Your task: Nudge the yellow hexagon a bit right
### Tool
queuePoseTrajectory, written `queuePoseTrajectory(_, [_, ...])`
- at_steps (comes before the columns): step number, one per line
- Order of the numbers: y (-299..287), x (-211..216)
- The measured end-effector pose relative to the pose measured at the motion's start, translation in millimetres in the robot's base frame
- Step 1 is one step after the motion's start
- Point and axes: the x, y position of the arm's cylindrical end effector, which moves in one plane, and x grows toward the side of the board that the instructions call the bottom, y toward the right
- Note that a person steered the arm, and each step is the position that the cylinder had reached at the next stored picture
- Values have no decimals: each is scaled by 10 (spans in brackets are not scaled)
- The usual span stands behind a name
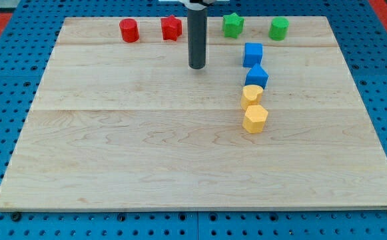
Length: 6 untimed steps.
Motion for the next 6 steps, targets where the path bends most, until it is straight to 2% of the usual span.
queuePoseTrajectory(3, [246,-50])
queuePoseTrajectory(5, [281,883])
queuePoseTrajectory(6, [504,1469])
